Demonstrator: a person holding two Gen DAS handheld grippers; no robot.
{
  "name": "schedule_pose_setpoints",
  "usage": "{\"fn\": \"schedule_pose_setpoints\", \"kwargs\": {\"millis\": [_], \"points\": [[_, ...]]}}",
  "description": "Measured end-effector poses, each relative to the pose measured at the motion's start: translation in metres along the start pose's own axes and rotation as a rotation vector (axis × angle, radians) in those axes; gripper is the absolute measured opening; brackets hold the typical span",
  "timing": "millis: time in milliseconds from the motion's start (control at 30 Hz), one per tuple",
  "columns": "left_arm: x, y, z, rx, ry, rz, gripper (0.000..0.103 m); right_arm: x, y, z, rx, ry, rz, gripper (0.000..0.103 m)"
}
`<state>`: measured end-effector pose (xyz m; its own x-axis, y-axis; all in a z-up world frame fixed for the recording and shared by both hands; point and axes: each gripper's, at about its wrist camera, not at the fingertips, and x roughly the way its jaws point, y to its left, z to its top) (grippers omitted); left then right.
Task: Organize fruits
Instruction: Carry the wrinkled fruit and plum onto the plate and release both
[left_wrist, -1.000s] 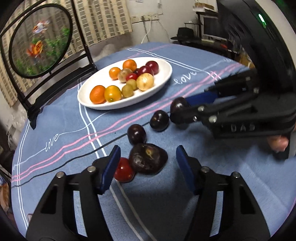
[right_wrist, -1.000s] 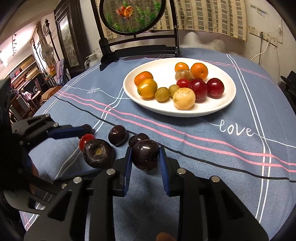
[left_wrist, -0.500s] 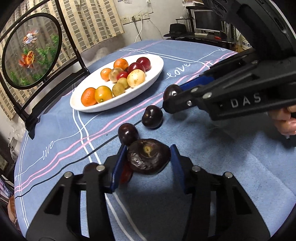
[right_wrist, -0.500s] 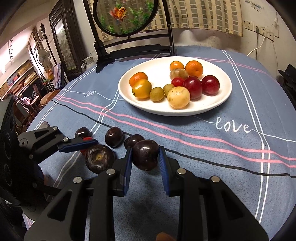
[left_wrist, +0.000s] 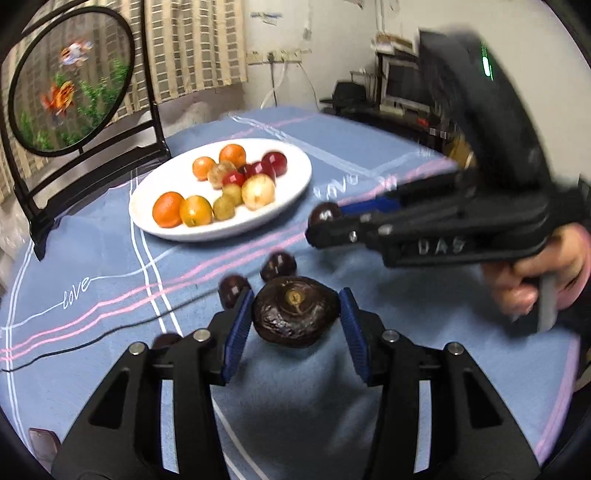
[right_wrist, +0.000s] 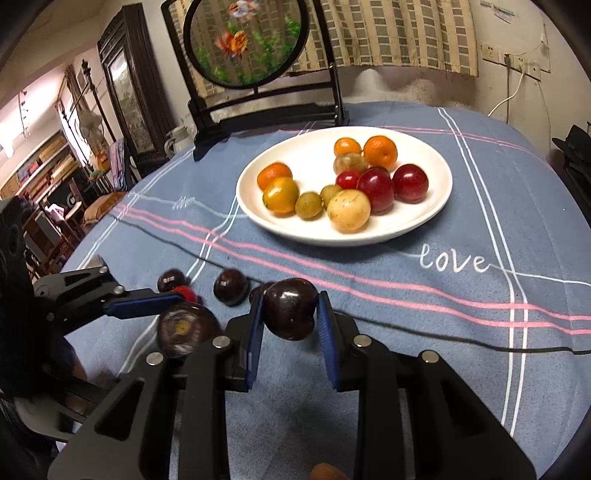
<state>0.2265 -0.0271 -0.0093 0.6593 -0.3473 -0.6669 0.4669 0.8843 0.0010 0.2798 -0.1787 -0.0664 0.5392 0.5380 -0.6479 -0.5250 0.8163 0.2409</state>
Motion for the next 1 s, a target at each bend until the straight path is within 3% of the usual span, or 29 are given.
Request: {"fn": "schedule_pose_setpoints", "kwargs": {"millis": [100,367,433,467,500,567,867,1000], "points": [[0.001,0.02,0.026,-0.065,-0.027,-0.004,0.048,-0.001,-0.01,0.021,0.016,-0.059,-0.019,0.029],[0.076,0.069,0.096,-0.141,0.012,0.181,0.048,0.046,-0.044,0.076,0.03,-0.101,-0.093,0.029],[0.09,0.08,0.103,-0.158,0.039,0.235,0.05,0.055,-0.051,0.085,0.038,-0.109,-0.089,0.037],[0.093,0.083,0.106,-0.167,0.047,0.271,0.06,0.054,-0.054,0.087,0.053,-0.117,-0.087,0.05],[0.091,0.086,0.106,-0.18,0.042,0.329,0.074,0.05,-0.056,0.088,0.069,-0.126,-0.084,0.061],[0.082,0.091,0.105,-0.191,0.026,0.372,0.082,0.043,-0.059,0.086,0.093,-0.142,-0.054,0.061],[0.027,0.078,0.064,-0.235,0.002,0.442,0.099,0.012,-0.023,0.047,0.009,-0.121,-0.073,0.061],[0.012,0.079,0.038,-0.289,-0.002,0.425,0.1,0.015,-0.008,0.021,-0.003,-0.061,-0.05,0.061]]}}
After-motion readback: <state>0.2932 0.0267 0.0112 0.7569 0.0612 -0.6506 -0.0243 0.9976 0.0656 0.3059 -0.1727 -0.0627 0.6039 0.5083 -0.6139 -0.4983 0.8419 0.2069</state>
